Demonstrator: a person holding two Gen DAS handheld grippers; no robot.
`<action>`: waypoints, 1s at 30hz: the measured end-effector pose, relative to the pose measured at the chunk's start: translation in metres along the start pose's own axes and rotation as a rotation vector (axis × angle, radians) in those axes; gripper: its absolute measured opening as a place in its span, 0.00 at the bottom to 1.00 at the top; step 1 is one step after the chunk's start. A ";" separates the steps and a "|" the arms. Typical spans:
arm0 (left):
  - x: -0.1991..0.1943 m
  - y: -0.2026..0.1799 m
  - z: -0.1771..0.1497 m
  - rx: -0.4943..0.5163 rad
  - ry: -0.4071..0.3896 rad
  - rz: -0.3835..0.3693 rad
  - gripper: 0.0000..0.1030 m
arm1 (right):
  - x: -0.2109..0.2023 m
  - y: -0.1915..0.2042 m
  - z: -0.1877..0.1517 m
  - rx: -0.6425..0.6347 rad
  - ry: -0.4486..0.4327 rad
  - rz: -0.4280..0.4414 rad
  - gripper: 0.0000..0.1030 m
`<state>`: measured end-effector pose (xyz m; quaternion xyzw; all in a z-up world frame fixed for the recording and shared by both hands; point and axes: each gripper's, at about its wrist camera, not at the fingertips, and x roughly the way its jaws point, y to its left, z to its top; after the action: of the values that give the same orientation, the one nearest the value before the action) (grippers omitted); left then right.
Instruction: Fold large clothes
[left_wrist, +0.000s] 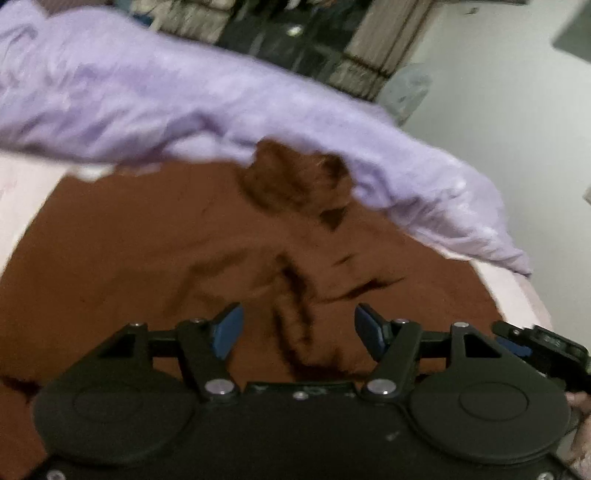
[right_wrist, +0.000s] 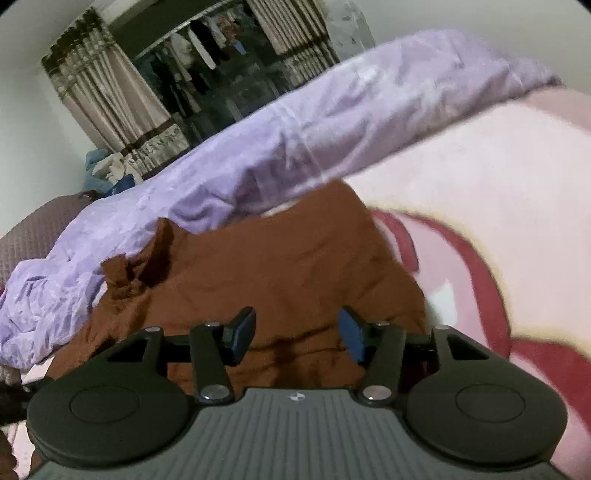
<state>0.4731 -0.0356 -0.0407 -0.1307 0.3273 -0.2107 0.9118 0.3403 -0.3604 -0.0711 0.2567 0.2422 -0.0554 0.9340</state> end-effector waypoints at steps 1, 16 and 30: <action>-0.002 -0.008 0.002 0.031 -0.019 0.001 0.72 | -0.004 0.006 0.004 -0.024 -0.024 -0.003 0.60; 0.086 -0.029 -0.022 0.175 0.127 0.034 0.83 | 0.019 -0.017 -0.007 -0.016 0.032 -0.024 0.54; -0.055 0.000 -0.037 0.213 0.129 0.085 0.88 | -0.095 -0.026 -0.018 -0.099 0.072 0.081 0.72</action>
<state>0.4103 -0.0132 -0.0390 -0.0055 0.3663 -0.2136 0.9056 0.2434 -0.3758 -0.0501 0.2215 0.2676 0.0037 0.9377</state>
